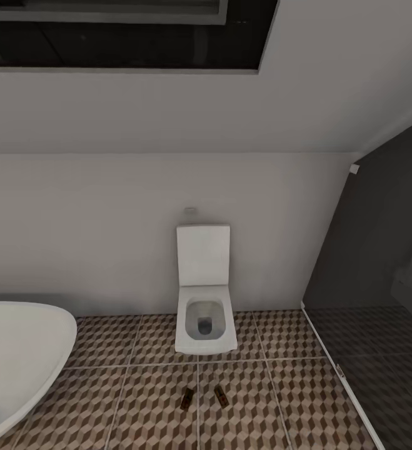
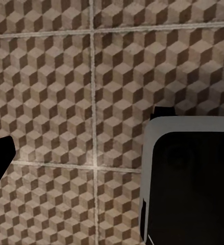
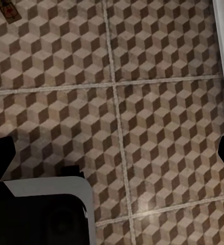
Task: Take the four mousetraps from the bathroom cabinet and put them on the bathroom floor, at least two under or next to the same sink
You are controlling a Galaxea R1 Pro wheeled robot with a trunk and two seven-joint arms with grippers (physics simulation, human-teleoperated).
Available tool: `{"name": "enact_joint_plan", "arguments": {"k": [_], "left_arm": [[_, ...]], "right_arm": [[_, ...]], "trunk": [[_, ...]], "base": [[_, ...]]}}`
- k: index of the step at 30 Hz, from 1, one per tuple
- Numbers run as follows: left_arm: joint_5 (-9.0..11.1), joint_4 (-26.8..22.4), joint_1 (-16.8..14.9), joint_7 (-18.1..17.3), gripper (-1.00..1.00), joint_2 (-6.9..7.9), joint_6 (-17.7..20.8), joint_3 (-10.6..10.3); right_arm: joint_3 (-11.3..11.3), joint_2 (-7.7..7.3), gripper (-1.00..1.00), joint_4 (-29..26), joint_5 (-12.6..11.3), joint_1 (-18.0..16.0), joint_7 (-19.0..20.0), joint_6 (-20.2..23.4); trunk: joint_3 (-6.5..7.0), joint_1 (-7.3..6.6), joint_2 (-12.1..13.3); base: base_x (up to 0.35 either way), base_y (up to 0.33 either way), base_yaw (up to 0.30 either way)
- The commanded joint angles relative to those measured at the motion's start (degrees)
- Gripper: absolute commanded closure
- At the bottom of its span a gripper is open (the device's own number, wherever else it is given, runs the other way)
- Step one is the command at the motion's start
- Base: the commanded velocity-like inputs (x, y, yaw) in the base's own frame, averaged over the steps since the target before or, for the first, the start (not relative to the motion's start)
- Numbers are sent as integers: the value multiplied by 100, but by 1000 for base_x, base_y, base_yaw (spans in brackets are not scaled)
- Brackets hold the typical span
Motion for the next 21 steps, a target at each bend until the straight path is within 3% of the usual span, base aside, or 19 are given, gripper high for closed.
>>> {"name": "enact_joint_plan", "arguments": {"k": [1,21], "left_arm": [[9,8,-5,9,-100,-4,-18,-34],[9,7,-4,8,-100,-1,-20,-34]], "right_arm": [[50,0,-100,2,-42,-4,-15,-11],[50,0,-100,0,-43,-4,-15,-6]], "trunk": [[-12,3,-12],[-12,3,-12]], "base": [[0,0,0],[0,0,0]]}}
